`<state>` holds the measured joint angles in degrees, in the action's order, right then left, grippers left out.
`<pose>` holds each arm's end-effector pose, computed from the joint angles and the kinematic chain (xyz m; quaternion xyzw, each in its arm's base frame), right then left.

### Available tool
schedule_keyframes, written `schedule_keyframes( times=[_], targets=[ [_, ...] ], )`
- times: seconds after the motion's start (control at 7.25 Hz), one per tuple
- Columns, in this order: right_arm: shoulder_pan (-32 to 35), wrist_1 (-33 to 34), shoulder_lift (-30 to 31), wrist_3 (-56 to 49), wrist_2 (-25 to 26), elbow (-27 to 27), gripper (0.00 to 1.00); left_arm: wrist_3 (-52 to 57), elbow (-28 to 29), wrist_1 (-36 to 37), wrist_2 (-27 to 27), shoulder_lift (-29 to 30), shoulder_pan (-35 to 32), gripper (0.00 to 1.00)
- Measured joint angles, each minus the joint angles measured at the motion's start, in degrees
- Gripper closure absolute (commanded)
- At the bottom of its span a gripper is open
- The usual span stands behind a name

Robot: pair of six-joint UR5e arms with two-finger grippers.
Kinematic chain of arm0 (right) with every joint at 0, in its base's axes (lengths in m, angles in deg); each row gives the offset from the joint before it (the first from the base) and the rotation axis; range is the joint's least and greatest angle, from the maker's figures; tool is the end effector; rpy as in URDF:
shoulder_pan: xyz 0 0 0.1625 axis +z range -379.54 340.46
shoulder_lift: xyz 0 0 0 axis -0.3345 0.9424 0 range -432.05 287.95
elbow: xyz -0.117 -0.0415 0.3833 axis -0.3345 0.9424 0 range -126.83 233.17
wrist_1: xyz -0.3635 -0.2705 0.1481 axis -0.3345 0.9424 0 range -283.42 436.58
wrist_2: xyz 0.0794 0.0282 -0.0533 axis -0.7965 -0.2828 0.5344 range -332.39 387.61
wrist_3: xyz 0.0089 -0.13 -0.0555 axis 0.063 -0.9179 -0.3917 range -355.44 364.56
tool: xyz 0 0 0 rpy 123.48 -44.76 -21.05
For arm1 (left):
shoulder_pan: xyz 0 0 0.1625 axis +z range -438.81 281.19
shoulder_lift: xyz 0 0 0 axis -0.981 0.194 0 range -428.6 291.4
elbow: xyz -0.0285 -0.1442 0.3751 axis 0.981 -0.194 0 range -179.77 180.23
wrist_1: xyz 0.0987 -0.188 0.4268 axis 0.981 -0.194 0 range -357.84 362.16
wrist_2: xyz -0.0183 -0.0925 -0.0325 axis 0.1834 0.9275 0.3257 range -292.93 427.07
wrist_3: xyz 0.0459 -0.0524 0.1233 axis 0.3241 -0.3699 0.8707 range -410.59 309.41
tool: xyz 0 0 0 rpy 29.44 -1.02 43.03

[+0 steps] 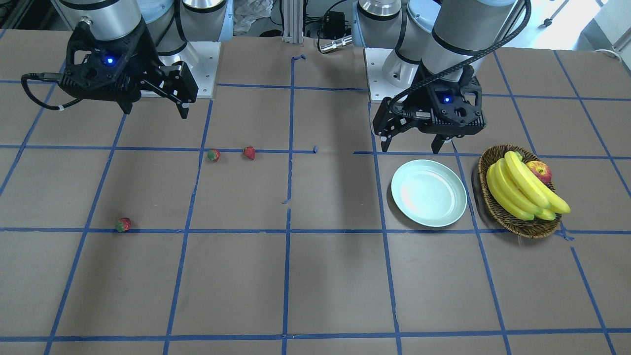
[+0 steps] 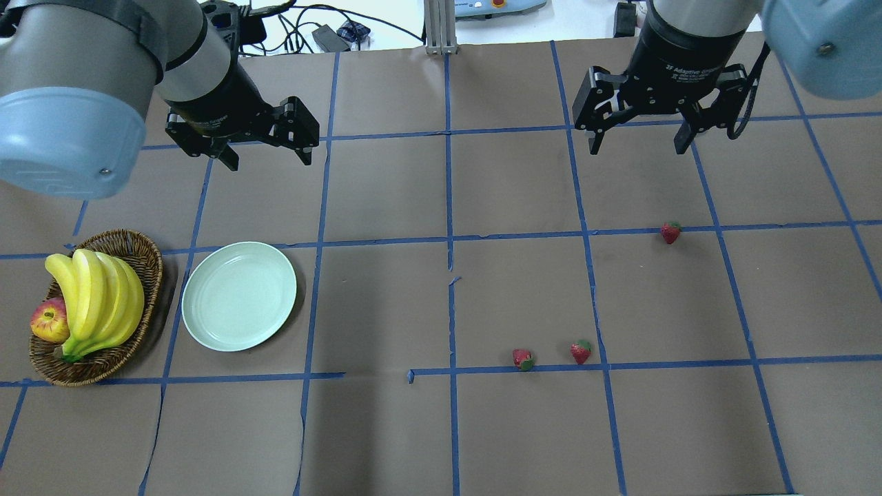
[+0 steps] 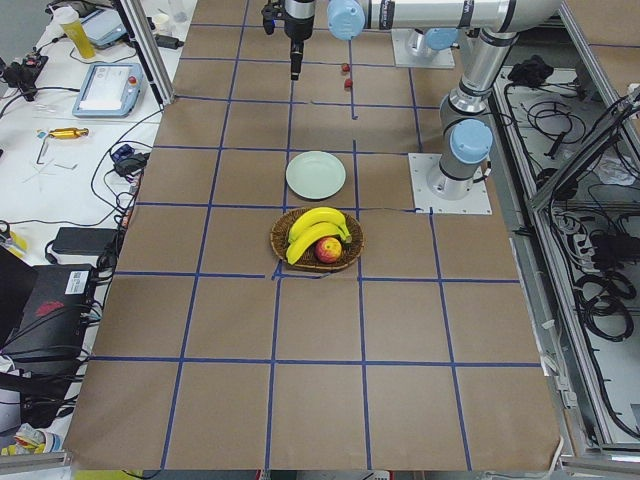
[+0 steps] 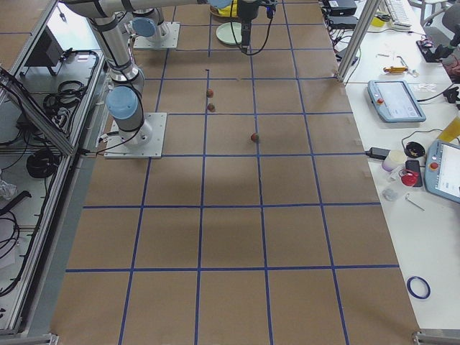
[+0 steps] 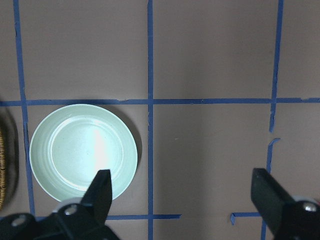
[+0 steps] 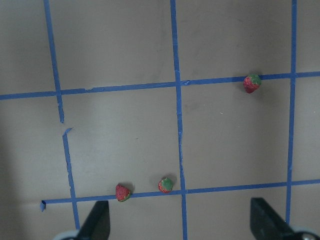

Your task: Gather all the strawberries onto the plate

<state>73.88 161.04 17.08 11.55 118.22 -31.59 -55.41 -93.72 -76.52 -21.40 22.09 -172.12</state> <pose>0.1650 -0.5503 0.4566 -0.0312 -0.9994 -0.0097 0.0062 -0.1701 -0.5677 0.3993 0.0124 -0.9981 0.0571 0.0175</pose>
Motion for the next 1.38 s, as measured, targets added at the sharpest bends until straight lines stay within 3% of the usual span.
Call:
schedule_keyframes(
  times=[1.38],
  targets=[
    [-0.03, -0.18, 0.00, 0.11, -0.22, 0.10, 0.00, 0.38, 1.34, -5.10, -0.19, -1.29, -0.37, 0.00]
  ],
)
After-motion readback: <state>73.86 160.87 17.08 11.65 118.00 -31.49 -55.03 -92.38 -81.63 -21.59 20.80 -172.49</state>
